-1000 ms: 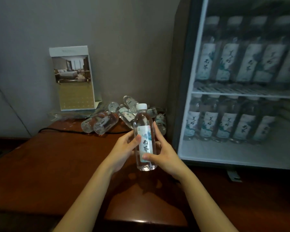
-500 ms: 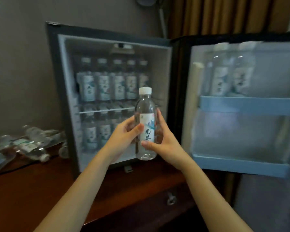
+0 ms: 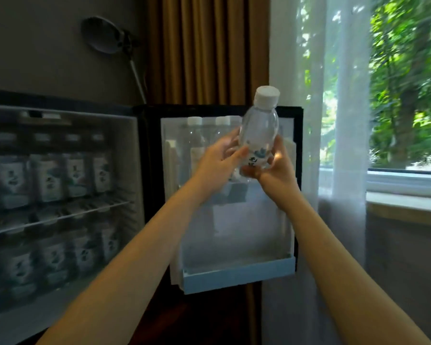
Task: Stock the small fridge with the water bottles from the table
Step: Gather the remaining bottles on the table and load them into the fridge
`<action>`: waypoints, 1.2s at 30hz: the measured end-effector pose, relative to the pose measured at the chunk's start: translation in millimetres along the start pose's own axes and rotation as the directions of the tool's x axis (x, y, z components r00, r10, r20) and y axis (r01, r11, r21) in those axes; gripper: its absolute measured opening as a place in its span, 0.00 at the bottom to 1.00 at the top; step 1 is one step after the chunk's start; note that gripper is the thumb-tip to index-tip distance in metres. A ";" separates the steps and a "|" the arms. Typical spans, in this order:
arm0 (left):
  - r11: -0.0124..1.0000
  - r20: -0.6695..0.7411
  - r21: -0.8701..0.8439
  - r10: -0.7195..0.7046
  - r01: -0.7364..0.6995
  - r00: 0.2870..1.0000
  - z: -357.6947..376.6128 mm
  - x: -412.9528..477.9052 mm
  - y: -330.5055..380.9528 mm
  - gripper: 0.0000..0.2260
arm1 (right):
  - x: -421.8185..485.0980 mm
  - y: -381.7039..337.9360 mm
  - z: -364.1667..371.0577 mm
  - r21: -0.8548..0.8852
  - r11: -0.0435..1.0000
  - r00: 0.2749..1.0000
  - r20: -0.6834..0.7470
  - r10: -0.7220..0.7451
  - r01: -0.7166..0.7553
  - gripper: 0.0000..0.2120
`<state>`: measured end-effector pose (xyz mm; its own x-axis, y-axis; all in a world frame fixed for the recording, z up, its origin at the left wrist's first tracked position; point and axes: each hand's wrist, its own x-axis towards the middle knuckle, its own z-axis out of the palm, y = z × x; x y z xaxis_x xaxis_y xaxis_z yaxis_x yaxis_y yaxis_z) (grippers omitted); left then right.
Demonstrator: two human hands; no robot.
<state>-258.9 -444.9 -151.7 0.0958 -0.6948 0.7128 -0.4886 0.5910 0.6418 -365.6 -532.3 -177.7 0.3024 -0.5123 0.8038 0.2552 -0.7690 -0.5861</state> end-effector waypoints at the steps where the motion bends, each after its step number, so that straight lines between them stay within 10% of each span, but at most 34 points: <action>1: 0.999 -0.004 0.049 0.009 -0.009 1.000 3.3 10.3 3.5 0.20 | 12.4 2.7 -4.4 0.014 1.000 1.000 -0.024 0.009 -0.009 0.32; 9: 0.961 -0.055 0.277 -0.005 0.020 0.998 1.3 35.1 -4.9 0.18 | 49.6 25.9 -10.6 -0.013 0.962 0.962 0.018 0.273 -0.273 0.28; 26: 0.973 -0.218 0.202 -0.065 0.110 0.974 -24.7 2.0 -37.9 0.15 | 47.6 39.1 -6.9 -0.341 0.886 0.865 0.284 0.415 -0.313 0.42; 36: 0.961 -0.237 0.224 -0.110 0.164 0.965 -50.8 -31.9 -42.3 0.13 | 31.9 26.8 2.5 -0.365 0.877 0.924 0.097 0.370 -0.313 0.34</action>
<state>-197.2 -427.0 -187.2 0.3517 -0.6387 0.6844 -0.6475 0.3620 0.6706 -346.8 -568.3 -167.9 0.4634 -0.7207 0.5157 -0.2061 -0.6536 -0.7282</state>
